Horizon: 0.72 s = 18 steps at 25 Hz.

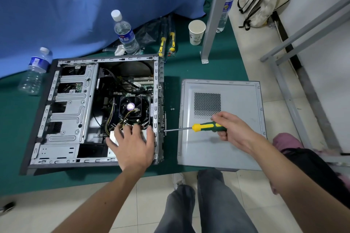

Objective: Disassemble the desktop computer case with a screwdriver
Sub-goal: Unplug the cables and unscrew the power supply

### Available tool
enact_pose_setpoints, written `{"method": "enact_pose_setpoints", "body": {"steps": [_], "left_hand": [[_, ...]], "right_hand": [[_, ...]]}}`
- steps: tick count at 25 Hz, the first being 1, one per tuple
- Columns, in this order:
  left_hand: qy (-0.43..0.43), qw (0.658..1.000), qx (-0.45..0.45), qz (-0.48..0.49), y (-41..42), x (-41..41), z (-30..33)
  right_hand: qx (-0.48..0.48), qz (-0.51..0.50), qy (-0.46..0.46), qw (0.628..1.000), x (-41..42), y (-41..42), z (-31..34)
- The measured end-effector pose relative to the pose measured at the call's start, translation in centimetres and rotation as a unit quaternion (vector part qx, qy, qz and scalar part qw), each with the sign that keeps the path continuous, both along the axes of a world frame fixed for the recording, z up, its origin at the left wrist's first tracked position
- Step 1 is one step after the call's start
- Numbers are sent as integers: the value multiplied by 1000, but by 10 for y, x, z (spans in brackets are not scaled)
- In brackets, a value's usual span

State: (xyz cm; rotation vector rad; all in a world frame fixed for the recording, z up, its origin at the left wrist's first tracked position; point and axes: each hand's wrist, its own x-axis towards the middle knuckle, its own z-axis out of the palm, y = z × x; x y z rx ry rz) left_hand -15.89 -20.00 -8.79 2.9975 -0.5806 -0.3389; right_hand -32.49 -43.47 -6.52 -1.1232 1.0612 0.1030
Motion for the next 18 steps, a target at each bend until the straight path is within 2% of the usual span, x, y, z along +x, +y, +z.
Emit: {"method": "enact_pose_setpoints", "body": {"steps": [3,4,6,8,9,10,12,14,16,18], "left_hand": [[-1,1000,-3,-1,0,0,0],[-2,1000,-3,0,0,0,0],[-1,1000,-4,0,0,0,0],[0,1000,-6,0,0,1,0],[1,1000,-7,0,1,1,0],[1,1000,-8,-1,1,1,0],[1,1000,-14,-2,1,0,0],[1,1000,-15,-3,2,0,0],[0,1000,-15,-2,1,0,0],[-1,1000,-15,-3,2,1,-1]], "right_hand": [[88,-72,-99,989,-8,-2,-4],[93,-67,-97,989,-9,-1,-4],[73,-16,-18,997,-9,6,-1],[-4,64,87,994,-9,9,-2],[-37,76,81,993,-9,10,-4],[-47,47,49,997,-7,10,-5],[-3,-43,-46,998,-9,8,-7],[43,-89,-107,989,-11,7,-6],[38,-53,-48,997,-9,9,-4],[-31,58,69,995,-10,12,-5]]}}
